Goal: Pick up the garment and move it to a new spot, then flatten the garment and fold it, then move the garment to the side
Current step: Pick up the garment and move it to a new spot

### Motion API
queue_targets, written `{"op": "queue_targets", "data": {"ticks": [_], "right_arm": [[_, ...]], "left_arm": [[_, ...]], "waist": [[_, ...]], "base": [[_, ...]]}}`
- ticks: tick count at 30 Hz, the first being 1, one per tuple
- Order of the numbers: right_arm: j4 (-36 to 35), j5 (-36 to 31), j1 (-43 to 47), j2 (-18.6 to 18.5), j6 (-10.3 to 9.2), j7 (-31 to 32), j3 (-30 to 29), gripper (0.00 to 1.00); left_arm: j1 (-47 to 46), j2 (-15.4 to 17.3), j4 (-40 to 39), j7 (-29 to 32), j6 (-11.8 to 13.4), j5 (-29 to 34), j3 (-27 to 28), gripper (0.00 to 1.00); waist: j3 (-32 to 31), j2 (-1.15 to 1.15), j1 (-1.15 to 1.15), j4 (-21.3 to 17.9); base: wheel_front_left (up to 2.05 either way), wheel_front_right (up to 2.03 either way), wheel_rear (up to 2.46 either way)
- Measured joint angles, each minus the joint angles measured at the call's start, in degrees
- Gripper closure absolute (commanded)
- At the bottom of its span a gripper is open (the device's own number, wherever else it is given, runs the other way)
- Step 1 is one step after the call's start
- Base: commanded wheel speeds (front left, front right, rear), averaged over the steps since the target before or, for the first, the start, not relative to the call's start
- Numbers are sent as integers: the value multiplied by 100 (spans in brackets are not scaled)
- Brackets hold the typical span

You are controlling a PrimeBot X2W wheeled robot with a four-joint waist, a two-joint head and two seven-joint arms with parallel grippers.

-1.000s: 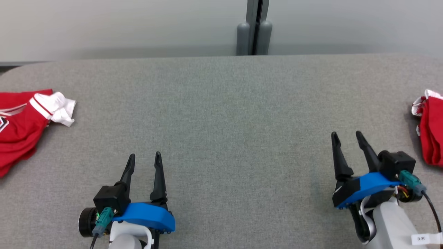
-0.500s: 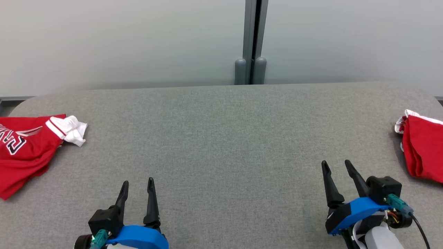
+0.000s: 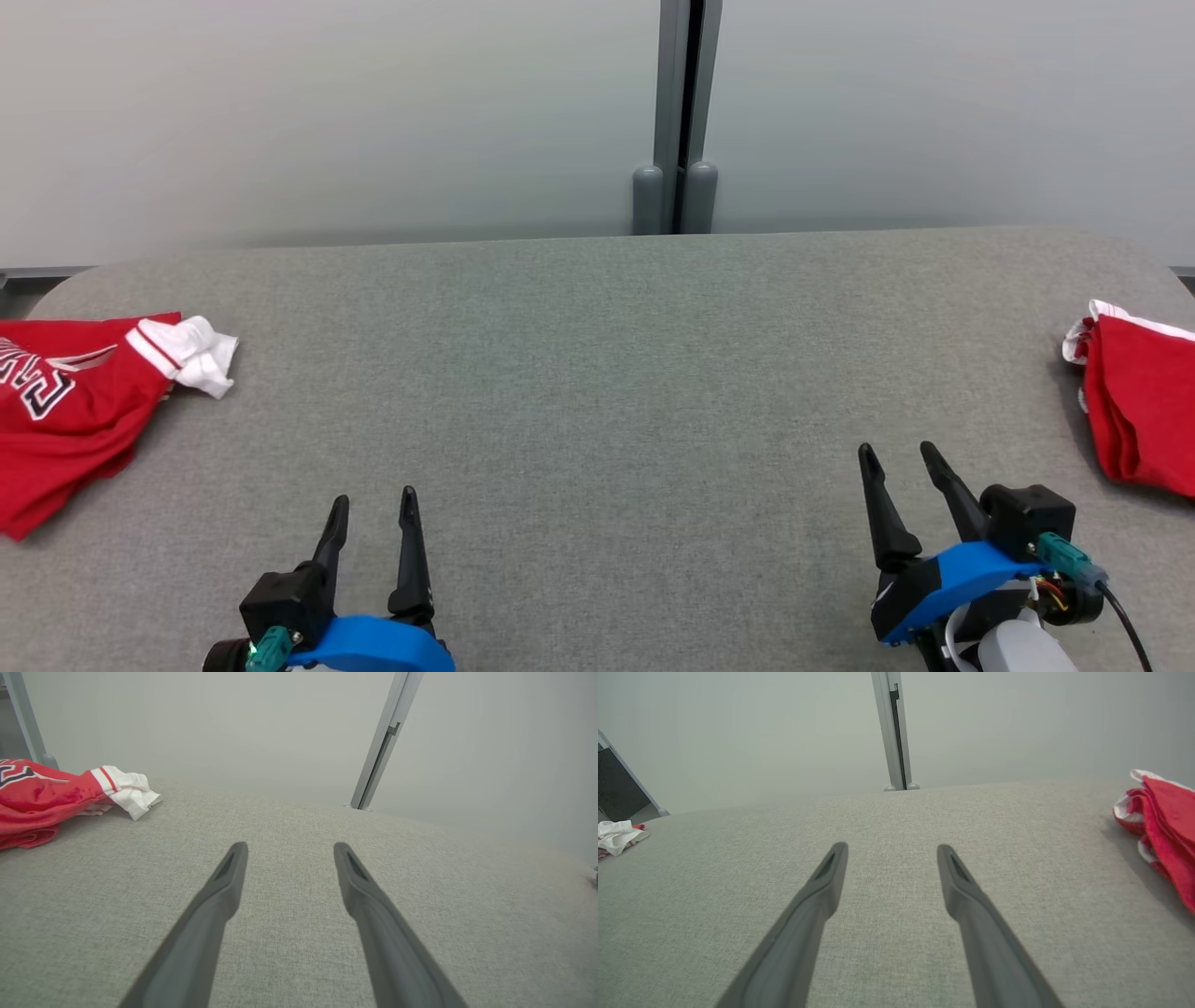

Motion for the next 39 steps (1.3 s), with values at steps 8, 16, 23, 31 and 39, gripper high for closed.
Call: {"op": "queue_targets", "data": {"ticks": [8, 16, 23, 31, 39], "right_arm": [[-15, -10, 1, 1, 0, 0, 160, 0], [-34, 52, -7, 8, 0, 0, 358, 0], [-29, 98, -21, 9, 0, 0, 528, 0], [-19, 107, -52, 12, 0, 0, 660, 0], [-12, 75, -118, 14, 0, 0, 781, 0]], "left_arm": [[-26, -2, 7, 0, 68, -1, -27, 0], [-13, 1, -2, -1, 178, 9, 119, 0], [30, 1, -33, 0, 285, 38, 311, 0], [125, 1, -77, 0, 331, -10, 409, 0], [135, 3, -87, 0, 355, -131, 589, 0]], "waist": [[25, 0, 0, 418], [61, 0, 0, 1250], [144, 1, 0, 1959], [261, 1, 0, 2581], [414, 1, 0, 2643]], "base": [[0, 0, 0], [0, 0, 0], [0, 0, 0], [0, 0, 0], [0, 0, 0]]}}
